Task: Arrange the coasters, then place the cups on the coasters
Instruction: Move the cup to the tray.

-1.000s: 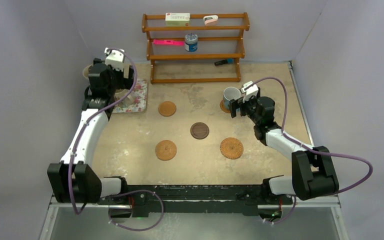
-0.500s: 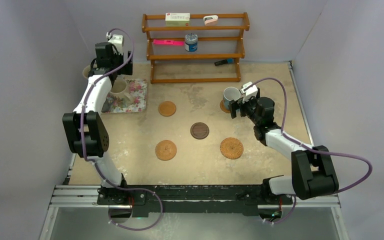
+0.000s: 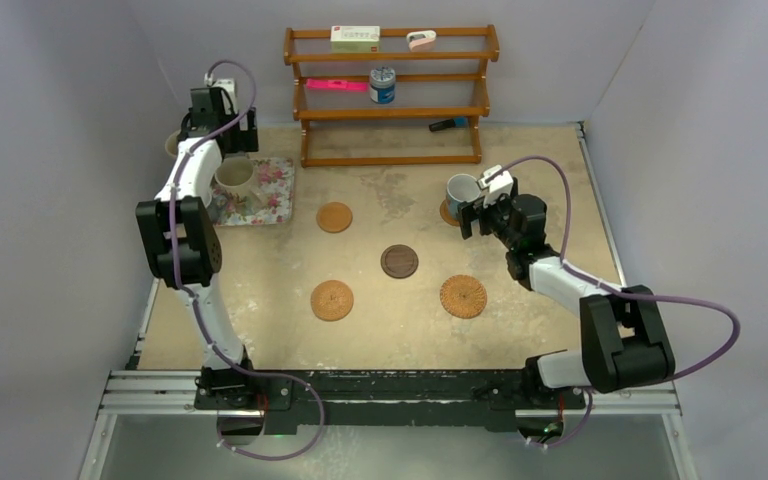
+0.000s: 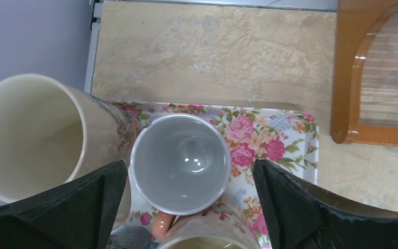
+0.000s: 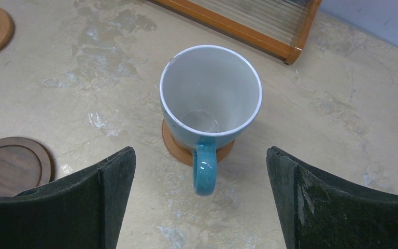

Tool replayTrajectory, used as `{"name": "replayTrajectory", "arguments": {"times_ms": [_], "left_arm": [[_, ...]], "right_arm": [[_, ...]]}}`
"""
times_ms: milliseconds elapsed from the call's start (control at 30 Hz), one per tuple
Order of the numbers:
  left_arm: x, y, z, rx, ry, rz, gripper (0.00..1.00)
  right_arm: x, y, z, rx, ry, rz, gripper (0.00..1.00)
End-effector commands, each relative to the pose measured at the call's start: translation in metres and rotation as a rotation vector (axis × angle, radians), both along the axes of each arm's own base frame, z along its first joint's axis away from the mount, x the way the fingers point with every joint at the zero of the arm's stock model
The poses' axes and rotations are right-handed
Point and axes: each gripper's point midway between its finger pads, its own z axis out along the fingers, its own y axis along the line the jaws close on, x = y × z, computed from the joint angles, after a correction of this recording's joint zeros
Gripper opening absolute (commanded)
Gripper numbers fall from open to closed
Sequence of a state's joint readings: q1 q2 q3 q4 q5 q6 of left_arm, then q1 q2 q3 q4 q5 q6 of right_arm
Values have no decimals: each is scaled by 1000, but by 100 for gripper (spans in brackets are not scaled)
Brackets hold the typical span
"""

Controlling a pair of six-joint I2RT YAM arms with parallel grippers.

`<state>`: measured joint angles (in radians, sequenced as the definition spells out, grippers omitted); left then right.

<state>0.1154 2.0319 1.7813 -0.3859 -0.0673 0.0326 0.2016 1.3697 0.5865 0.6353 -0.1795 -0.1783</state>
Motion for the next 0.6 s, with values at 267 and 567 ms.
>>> {"name": "replayTrajectory", "arguments": {"times_ms": [267,567], "left_arm": [[9,22,-17,-30,26,149,100],[6,22,-43,-32,86,156,100]], "right_arm": [[7,3,9,-4,-40,22,96],[7,4,9,-5,-37,25,95]]}}
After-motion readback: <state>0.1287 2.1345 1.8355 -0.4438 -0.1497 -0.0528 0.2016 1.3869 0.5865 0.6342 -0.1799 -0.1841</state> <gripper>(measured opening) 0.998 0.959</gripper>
